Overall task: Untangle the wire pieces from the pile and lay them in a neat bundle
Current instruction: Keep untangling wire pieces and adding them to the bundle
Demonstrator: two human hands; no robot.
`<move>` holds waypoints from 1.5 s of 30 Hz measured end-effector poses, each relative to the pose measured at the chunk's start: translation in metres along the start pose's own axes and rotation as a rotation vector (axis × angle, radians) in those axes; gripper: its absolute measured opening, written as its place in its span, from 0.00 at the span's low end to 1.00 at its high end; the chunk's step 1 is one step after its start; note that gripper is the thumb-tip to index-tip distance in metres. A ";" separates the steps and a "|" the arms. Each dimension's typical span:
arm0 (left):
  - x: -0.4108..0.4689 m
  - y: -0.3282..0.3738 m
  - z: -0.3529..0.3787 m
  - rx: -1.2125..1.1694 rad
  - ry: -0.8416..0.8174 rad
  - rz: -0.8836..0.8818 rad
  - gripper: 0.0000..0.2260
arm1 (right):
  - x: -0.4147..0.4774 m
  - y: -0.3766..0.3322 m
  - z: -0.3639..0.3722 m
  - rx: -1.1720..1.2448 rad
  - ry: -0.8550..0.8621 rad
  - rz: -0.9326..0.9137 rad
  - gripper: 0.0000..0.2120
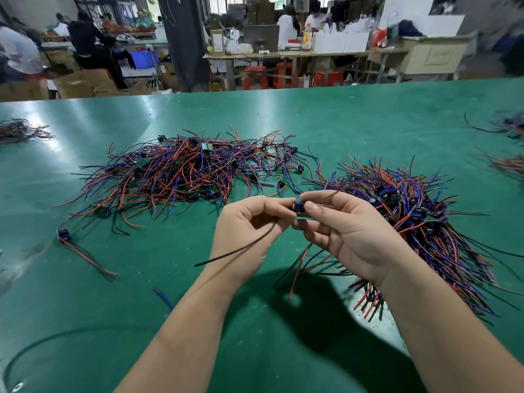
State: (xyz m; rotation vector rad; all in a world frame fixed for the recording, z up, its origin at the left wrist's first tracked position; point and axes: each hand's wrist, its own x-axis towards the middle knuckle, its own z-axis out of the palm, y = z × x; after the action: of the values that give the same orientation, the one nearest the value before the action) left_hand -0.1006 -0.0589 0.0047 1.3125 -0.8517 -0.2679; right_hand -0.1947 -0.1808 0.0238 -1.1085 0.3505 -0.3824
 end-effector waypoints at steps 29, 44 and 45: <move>0.024 -0.033 -0.047 0.170 0.533 -0.346 0.11 | 0.090 -0.097 0.040 -1.139 0.083 -0.062 0.35; 0.025 -0.025 -0.055 0.029 0.693 -0.374 0.10 | 0.137 0.059 0.101 -1.626 -0.219 0.038 0.26; 0.026 -0.024 -0.056 0.019 0.694 -0.374 0.10 | 0.142 0.065 0.104 -1.642 -0.198 0.074 0.25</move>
State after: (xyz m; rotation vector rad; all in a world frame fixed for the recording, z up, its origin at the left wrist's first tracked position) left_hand -0.0382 -0.0402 -0.0082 1.4453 -0.0209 -0.0789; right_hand -0.0147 -0.1389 -0.0051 -2.6928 0.5253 0.2009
